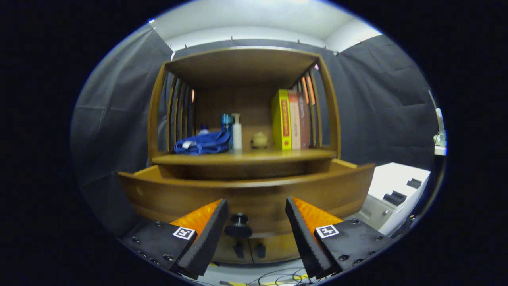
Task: Pull open the drawer, take out the items inside it, and place them on the countertop above the cabinet.
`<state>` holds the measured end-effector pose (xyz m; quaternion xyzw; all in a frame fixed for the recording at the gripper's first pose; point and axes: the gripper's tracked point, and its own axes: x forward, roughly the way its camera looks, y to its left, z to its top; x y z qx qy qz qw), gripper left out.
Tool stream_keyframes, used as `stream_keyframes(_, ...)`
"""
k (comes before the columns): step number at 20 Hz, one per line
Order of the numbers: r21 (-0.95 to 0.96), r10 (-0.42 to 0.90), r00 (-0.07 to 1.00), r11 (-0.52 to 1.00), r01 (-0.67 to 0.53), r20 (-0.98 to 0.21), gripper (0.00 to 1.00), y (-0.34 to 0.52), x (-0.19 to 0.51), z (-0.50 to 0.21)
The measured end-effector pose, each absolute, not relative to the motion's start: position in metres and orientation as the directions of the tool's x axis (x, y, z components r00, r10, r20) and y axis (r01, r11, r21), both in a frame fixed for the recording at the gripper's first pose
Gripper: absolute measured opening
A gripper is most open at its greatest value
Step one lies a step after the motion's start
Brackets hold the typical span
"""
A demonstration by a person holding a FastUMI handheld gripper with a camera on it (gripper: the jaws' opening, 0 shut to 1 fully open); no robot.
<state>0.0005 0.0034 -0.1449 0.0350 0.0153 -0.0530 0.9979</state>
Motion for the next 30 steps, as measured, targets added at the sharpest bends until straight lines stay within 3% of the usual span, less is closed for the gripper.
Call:
stream_keyframes(6,0.103,-0.048,0.996,0.993,0.055,-0.073,0.93,-0.011,0.065,-0.053)
stream_keyframes(11,0.022,0.037,0.909,0.999,-0.030,-0.414,0.91,0.019,0.129,-0.088)
stream_keyframes(18,0.064,0.087,0.641,0.996,-0.058,-0.763,0.95,0.047,0.160,-0.188)
stream_keyframes(23,0.036,0.036,0.506,0.999,-0.009,-0.862,0.95,0.042,0.165,-0.236)
stream_keyframes(28,0.049,0.042,0.458,0.999,0.002,-0.888,0.93,0.045,0.161,-0.254)
stream_keyframes(30,0.039,0.036,0.450,0.999,-0.003,-0.892,0.86,0.044,0.163,-0.259)
